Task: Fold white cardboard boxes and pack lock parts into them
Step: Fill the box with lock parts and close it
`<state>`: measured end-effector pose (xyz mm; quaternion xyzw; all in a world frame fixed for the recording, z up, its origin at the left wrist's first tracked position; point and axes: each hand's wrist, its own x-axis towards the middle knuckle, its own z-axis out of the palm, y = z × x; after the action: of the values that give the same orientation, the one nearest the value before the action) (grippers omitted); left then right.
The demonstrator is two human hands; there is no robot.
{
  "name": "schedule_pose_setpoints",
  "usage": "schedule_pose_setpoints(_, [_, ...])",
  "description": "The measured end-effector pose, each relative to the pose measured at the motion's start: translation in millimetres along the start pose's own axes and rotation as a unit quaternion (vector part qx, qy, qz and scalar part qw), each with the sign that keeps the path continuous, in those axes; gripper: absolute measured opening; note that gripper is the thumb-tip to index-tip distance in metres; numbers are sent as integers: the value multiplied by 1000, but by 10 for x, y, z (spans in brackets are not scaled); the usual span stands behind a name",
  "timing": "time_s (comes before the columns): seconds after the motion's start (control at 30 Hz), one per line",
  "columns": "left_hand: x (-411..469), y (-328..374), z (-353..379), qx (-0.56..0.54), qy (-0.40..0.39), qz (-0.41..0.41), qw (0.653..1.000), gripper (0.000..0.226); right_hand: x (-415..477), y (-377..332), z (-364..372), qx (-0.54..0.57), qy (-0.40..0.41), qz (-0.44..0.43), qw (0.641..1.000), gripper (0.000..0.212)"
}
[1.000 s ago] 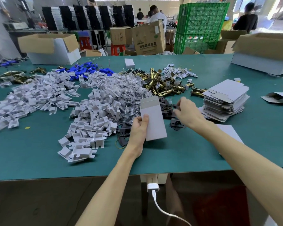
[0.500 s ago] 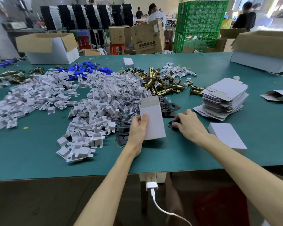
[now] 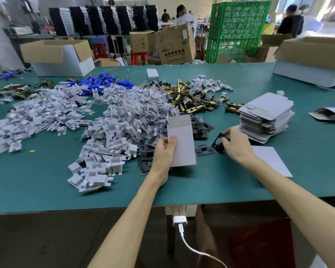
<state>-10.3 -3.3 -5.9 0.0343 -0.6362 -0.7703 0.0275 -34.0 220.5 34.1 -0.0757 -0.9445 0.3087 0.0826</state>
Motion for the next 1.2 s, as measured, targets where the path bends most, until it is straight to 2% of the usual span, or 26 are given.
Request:
schedule_pose_setpoints(0.13, [20, -26, -10, 6, 1, 6, 1000, 26, -44, 32, -7, 31, -21, -17, 999, 40])
schedule_pose_setpoints(0.4, [28, -35, -13, 6, 4, 1, 1000, 25, -74, 29, -29, 52, -54, 13, 997, 34])
schedule_pose_setpoints(0.47, [29, -36, -16, 5, 3, -1, 1000, 25, -84, 31, -23, 26, -64, 5, 998, 31])
schedule_pose_setpoints(0.6, [22, -31, -20, 2, -2, -7, 1000, 25, -146, -23, -41, -17, -67, -50, 996, 38])
schedule_pose_setpoints(0.73, [11, -9, -19, -15, -10, -10, 1000, 23, -176, -154, -134, 65, -37, -45, 996, 47])
schedule_pose_setpoints(0.8, [-9, 23, -18, -35, -24, -11, 999, 35, -167, -252, -217, 128, 9, -32, 991, 45])
schedule_pose_setpoints(0.9, [-38, 61, -31, -40, -49, -3, 998, 49, -182, -446, -351, 174, 82, -98, 976, 35])
schedule_pose_setpoints(1.0, [-59, 57, -39, -33, -87, 22, 995, 46, -247, -678, -424, 185, 117, -176, 960, 32])
schedule_pose_setpoints(1.2, [-75, 57, -44, -26, -106, 31, 993, 35, -333, -959, -379, 93, 131, -279, 947, 40])
